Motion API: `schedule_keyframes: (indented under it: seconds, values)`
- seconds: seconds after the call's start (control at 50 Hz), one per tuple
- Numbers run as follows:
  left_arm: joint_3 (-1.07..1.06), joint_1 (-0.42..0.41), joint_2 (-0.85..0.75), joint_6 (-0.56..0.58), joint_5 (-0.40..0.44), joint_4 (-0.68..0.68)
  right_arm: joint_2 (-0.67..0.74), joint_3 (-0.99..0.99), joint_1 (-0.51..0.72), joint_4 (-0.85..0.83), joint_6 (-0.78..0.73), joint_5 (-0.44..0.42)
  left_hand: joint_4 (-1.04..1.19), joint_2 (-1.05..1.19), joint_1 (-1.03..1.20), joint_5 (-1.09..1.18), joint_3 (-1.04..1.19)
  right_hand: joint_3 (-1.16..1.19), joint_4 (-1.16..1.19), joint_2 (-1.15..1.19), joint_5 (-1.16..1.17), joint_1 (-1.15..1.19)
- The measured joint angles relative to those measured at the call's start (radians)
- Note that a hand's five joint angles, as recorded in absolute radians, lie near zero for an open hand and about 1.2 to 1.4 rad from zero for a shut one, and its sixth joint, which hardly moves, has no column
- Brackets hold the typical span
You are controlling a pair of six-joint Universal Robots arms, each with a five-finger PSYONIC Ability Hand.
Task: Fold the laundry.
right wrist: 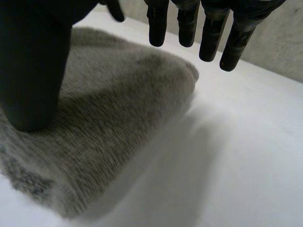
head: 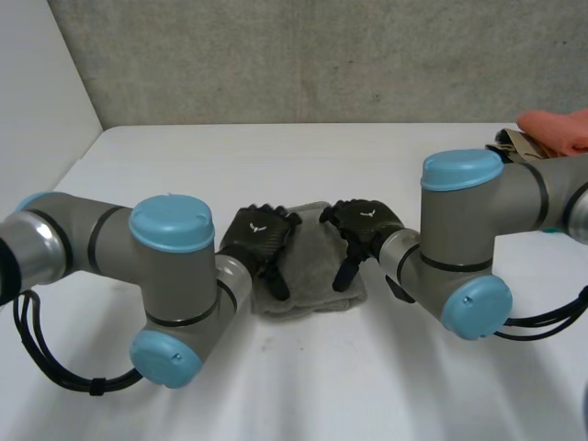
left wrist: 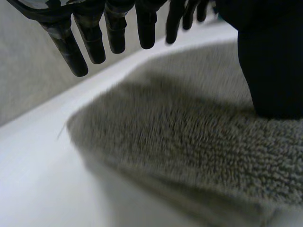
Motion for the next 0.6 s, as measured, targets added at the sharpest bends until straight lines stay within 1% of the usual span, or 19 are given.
schedule_keyframes:
  seconds: [0.08, 0.16, 0.2, 0.26, 0.32, 0.36, 0.4, 0.42, 0.44, 0.46, 0.48, 0.5, 0.52, 0.54, 0.56, 0.6]
  values:
    - [0.022, 0.004, -0.037, 0.046, -0.053, -0.047, 0.042, -0.036, 0.006, 0.022, -0.061, 0.004, 0.0, 0.0, 0.0, -0.004, -0.001, 0.0, 0.0, 0.0, -0.005, 0.0]
    - [0.024, 0.003, -0.039, 0.081, -0.075, -0.069, 0.048, -0.048, 0.012, 0.031, -0.134, 0.013, -0.002, -0.002, -0.004, -0.004, -0.002, 0.0, 0.0, 0.0, -0.005, 0.0]
    - [0.023, 0.002, -0.029, 0.086, -0.076, -0.07, 0.039, -0.046, 0.013, 0.03, -0.149, 0.016, -0.002, -0.002, -0.004, -0.004, -0.002, 0.0, 0.0, 0.0, -0.005, 0.0]
    - [0.018, -0.002, 0.011, 0.092, -0.07, -0.069, -0.011, -0.019, 0.012, 0.021, -0.177, 0.025, -0.002, -0.002, -0.004, -0.005, -0.002, 0.0, 0.0, 0.0, -0.005, 0.0]
    - [0.007, -0.001, 0.087, 0.092, -0.032, -0.063, -0.091, 0.048, 0.01, -0.027, -0.186, 0.033, -0.002, -0.002, -0.004, -0.005, -0.002, 0.0, 0.0, 0.0, -0.005, 0.0]
    - [-0.004, 0.003, 0.148, 0.091, 0.014, -0.06, -0.154, 0.118, 0.009, -0.086, -0.188, 0.034, -0.002, -0.002, -0.004, -0.005, -0.002, 0.0, 0.0, 0.0, -0.005, 0.0]
    - [-0.016, 0.014, 0.215, 0.09, 0.077, -0.06, -0.211, 0.194, 0.01, -0.152, -0.191, 0.032, -0.002, -0.002, -0.004, -0.005, -0.002, 0.0, 0.0, 0.0, -0.005, 0.0]
    - [-0.016, 0.014, 0.215, 0.09, 0.077, -0.06, -0.211, 0.194, 0.01, -0.152, -0.191, 0.032, -0.002, -0.002, -0.004, -0.005, -0.002, 0.0, 0.0, 0.0, -0.005, 0.0]
    - [-0.03, 0.031, 0.279, 0.089, 0.153, -0.064, -0.269, 0.283, 0.013, -0.229, -0.194, 0.028, -0.002, -0.002, -0.004, -0.005, -0.002, 0.0, 0.0, 0.0, -0.005, 0.0]
    - [-0.03, 0.031, 0.279, 0.089, 0.153, -0.064, -0.269, 0.283, 0.013, -0.229, -0.194, 0.028, -0.002, -0.002, -0.004, -0.005, -0.002, 0.0, 0.0, 0.0, -0.005, 0.0]
    - [-0.044, 0.049, 0.329, 0.089, 0.228, -0.069, -0.308, 0.355, 0.016, -0.29, -0.198, 0.024, -0.002, -0.002, -0.004, -0.005, -0.002, 0.0, 0.0, 0.0, -0.005, 0.0]
    - [-0.048, 0.056, 0.344, 0.089, 0.255, -0.071, -0.317, 0.375, 0.017, -0.307, -0.199, 0.023, -0.002, -0.002, -0.004, -0.005, -0.002, 0.0, 0.0, 0.0, -0.005, 0.0]
    - [-0.048, 0.056, 0.344, 0.089, 0.255, -0.071, -0.317, 0.375, 0.017, -0.307, -0.199, 0.023, -0.002, -0.002, -0.004, -0.005, -0.002, 0.0, 0.0, 0.0, -0.005, 0.0]
    - [-0.055, 0.064, 0.363, 0.088, 0.292, -0.074, -0.327, 0.397, 0.018, -0.325, -0.201, 0.021, -0.002, -0.002, -0.004, -0.005, -0.002, 0.0, 0.0, 0.0, -0.005, 0.0]
    - [-0.076, 0.089, 0.408, 0.087, 0.405, -0.086, -0.345, 0.473, 0.026, -0.385, -0.217, 0.016, -0.002, -0.002, -0.004, -0.005, -0.002, 0.0, 0.0, 0.0, -0.005, 0.0]
    - [-0.083, 0.099, 0.423, 0.087, 0.452, -0.093, -0.346, 0.497, 0.03, -0.405, -0.226, 0.014, -0.002, -0.002, -0.004, -0.005, -0.002, 0.0, 0.0, 0.0, -0.005, 0.0]
